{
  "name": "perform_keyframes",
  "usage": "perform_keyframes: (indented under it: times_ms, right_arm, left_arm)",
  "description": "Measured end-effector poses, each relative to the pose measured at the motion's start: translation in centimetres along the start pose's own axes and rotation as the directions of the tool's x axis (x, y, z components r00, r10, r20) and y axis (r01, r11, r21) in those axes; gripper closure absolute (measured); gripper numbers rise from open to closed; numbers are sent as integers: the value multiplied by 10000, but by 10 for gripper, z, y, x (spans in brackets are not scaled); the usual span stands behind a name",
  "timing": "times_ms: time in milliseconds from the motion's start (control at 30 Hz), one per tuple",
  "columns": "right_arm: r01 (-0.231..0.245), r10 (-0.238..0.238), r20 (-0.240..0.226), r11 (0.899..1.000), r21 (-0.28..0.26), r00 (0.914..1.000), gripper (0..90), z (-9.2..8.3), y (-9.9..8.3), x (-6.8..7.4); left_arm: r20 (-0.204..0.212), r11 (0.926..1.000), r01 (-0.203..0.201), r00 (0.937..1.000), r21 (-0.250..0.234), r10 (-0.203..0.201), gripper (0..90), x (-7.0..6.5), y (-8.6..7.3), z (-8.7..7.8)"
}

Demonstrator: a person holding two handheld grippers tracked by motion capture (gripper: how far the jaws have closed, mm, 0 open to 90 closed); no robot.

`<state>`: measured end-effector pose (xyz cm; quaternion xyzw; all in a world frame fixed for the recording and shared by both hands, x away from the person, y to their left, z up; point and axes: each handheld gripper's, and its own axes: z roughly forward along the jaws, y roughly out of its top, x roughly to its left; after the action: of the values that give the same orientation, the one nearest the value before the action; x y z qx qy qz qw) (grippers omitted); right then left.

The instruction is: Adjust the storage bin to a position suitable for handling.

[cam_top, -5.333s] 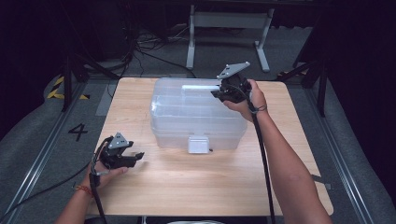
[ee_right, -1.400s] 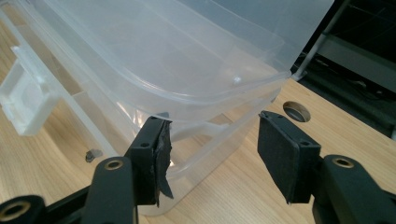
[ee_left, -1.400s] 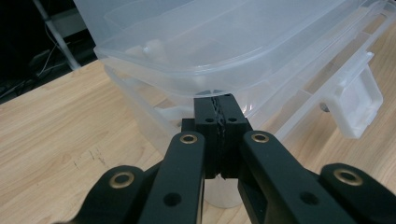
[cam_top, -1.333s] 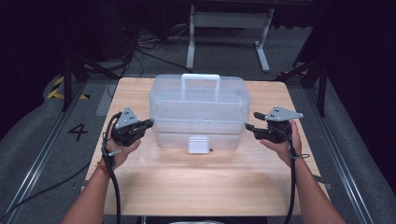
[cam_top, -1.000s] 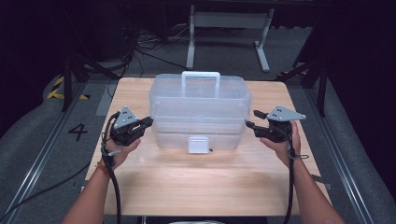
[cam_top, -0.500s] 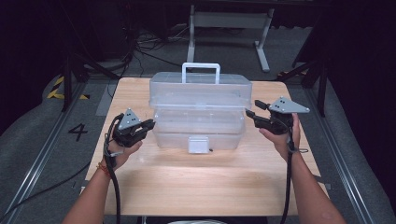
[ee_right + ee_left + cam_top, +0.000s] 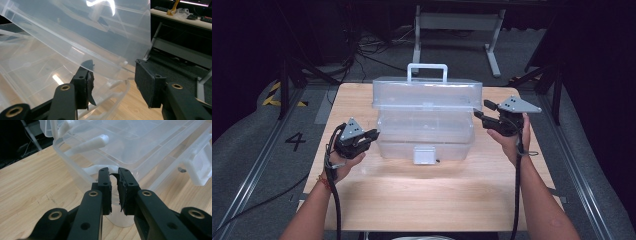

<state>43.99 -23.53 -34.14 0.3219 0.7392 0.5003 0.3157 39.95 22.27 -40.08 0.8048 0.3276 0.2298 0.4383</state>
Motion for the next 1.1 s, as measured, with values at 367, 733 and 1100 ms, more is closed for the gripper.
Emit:
perform_keyframes:
  times_ms: [367, 733, 1100]
  right_arm:
    - [-33, 35, 231, 10000, -81, 9997, 543, 11, 8, -1]
    - [-183, 197, 560, 9995, -261, 9982, 618, 20, 20, -6]
    - [-386, 411, 1000, 9989, -267, 9941, 713, 28, 19, -9]
  left_arm:
    - [44, 10000, 26, 10000, -90, -25, 809, 0, -1, 1]
    - [124, 9999, 29, 9999, -108, -28, 805, 0, -1, 1]
    - [217, 9998, 32, 9998, -178, -28, 803, 1, -2, 1]
